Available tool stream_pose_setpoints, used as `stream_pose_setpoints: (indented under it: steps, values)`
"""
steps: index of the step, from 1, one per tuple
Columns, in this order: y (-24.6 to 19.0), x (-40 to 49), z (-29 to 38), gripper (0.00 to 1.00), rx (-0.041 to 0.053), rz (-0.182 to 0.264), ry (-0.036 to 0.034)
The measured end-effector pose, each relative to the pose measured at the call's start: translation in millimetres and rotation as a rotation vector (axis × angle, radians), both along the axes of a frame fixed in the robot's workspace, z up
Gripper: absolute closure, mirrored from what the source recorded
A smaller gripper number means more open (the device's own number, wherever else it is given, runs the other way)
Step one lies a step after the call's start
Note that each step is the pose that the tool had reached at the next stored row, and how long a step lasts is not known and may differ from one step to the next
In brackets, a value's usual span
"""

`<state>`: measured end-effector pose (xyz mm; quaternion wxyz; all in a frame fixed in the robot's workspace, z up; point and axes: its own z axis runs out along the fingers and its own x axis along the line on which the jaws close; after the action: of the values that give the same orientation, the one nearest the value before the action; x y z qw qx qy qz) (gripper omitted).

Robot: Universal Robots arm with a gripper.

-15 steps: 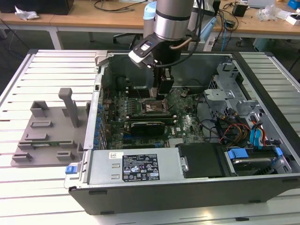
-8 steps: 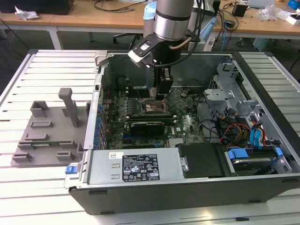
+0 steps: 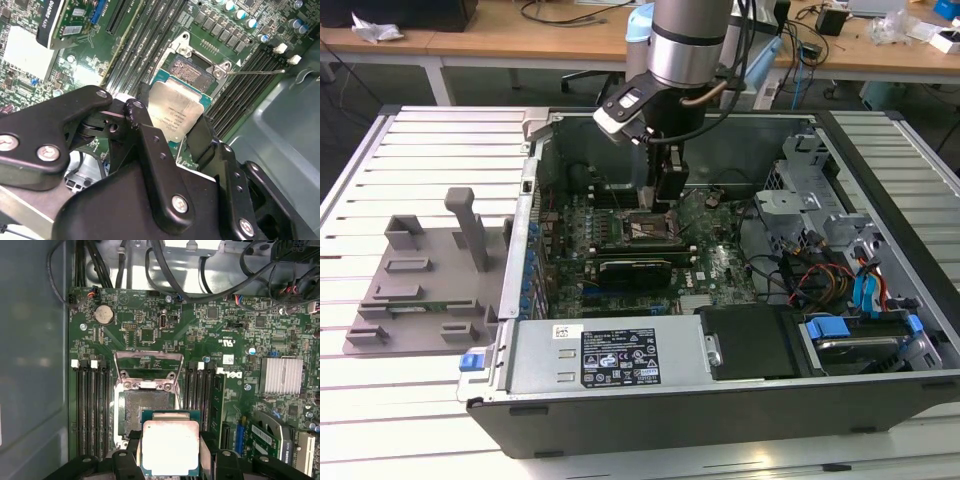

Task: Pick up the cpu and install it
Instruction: 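Place the cpu into insertion slot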

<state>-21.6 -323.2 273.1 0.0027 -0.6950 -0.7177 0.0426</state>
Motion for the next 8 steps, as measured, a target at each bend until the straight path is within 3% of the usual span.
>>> stream_pose_setpoints:
  steps: [8]
  values:
    - [7.1,0.1,-7.1,0.45,0.0,0.0,0.0]
